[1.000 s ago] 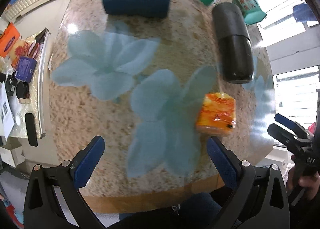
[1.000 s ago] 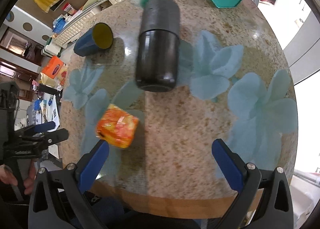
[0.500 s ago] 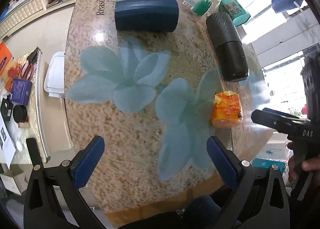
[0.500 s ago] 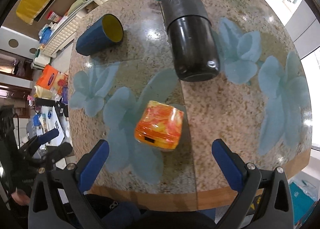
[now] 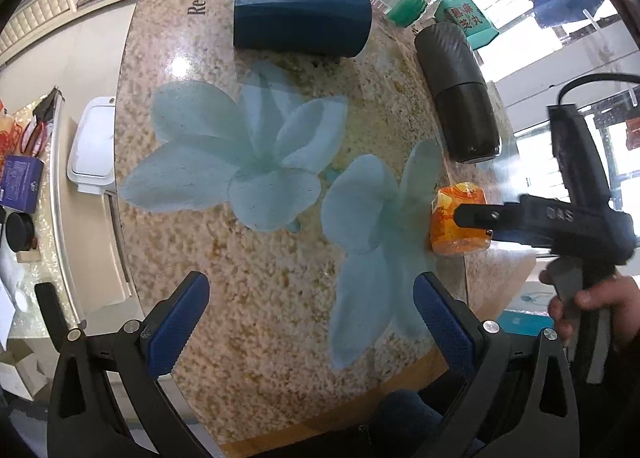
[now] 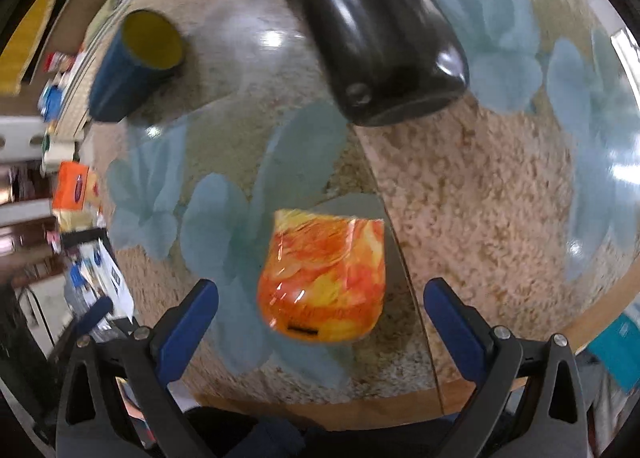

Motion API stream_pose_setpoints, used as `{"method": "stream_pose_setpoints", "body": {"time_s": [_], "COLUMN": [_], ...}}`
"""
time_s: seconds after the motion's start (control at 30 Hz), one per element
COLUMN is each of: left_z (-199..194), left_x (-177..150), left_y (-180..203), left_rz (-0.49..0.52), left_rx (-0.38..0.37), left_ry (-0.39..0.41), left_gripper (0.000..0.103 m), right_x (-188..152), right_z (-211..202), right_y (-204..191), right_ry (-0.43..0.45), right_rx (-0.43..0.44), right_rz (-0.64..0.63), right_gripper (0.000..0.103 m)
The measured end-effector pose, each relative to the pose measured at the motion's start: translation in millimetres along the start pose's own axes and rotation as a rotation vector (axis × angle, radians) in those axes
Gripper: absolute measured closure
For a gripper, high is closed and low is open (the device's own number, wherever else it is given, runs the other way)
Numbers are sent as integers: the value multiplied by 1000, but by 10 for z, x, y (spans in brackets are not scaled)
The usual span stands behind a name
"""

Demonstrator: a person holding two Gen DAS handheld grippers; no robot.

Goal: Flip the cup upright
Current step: 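Move the right gripper to the orange cup and close around it, then lift and rotate the orange cup opening-up with the right gripper, set down, open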

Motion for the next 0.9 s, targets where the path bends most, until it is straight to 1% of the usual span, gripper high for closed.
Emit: {"method": "stream_pose_setpoints", "body": {"time_s": [0.13, 0.27, 0.33, 0.4, 0.43, 0.47, 0.53, 0.6, 0.67, 0.73, 0.83, 0.9], "left_z": [51, 112, 152, 176, 182, 182, 179, 176, 176, 183, 180, 167], "left_x": [-15, -9, -3, -2, 2, 3, 10, 18, 20, 22, 27, 23], "left_y": [-91, -168, -179, -184, -183, -186, -197, -212, -232, -245, -235, -221], "left_rz": [-35, -70, -89, -104, -104, -104, -110, -117, -125, -131, -124, -117], "left_rx": [-8, -18, -28, -36, -36, -36, -35, -32, -30, -28, -25, -26], "left_ry": [-9, -12, -17, -21, -21, -19, -17, -14, -13, -14, -11, -10], "left_gripper": [0, 0, 0, 0, 0, 0, 0, 0, 0, 0, 0, 0], "right_x": [120, 231, 258, 275, 273, 263, 289, 288, 277, 257, 253, 143], "right_z": [128, 246, 311, 398, 445, 488, 512, 536, 540, 522, 540, 522], "right_y": [90, 38, -17, -84, -117, -140, -186, -214, -267, -311, -238, -166], "right_ry": [-33, -77, -102, -110, -133, -156, -163, -165, -159, -163, -165, -161], "right_rx": [-37, -85, -95, -87, -87, -87, -102, -114, -124, -108, -93, -79], "right_rz": [35, -3, -21, -22, -26, -26, -46, -61, -67, -59, -53, -47], "right_gripper": [0, 0, 0, 10, 20, 20, 21, 27, 40, 41, 41, 43]}}
Point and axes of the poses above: each gripper's, at about its wrist camera, not at the fingertips, and z roughly the way its jaws point, y to its right, x to its top, the point moved 5 cm from there along z, roughly the way its jaws point, and after that the axes turned 15 degrees about y, right-handed, at the moved point
